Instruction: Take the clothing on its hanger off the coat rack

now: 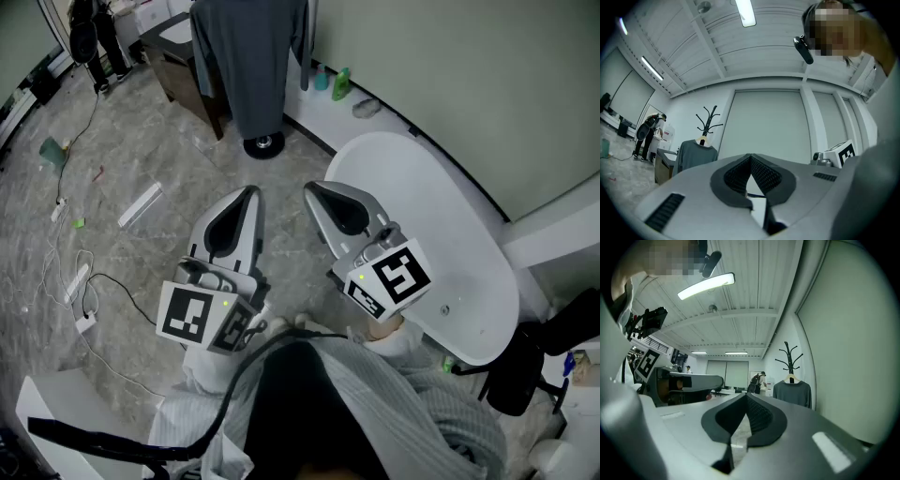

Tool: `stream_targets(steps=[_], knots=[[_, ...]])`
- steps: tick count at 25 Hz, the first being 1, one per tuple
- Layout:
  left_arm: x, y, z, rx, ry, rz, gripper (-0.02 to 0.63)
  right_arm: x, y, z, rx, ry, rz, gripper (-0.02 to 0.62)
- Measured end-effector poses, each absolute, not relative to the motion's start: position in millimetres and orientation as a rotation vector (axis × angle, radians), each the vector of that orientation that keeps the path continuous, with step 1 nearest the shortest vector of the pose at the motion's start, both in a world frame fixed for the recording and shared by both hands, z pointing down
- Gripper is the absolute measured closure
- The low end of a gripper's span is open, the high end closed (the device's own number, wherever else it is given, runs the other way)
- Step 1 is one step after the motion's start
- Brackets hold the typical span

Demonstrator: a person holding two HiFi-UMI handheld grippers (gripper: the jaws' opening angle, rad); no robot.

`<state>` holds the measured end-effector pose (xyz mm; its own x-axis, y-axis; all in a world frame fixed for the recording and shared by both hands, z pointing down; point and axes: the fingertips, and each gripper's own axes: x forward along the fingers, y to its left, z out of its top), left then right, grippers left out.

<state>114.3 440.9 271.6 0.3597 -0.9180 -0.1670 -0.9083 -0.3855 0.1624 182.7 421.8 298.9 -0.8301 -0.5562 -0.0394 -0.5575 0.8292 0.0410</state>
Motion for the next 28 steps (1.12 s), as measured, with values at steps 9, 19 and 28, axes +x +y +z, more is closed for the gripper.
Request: stream_targets(steps=[9, 19, 28], knots=[[124, 438, 278, 2.522, -1.739, -0.351, 0.601, 193, 420, 303, -0.852, 2.989, 0.07, 0.594], [138, 425, 292, 2.498, -1.78, -0.326, 0.601, 208, 405, 314, -0.805, 2.993, 0.05, 0.594], [80, 339, 308, 2.473, -1.816, -0.291, 0.601, 152, 320, 337, -0.804, 3.011, 0.027, 0.594]])
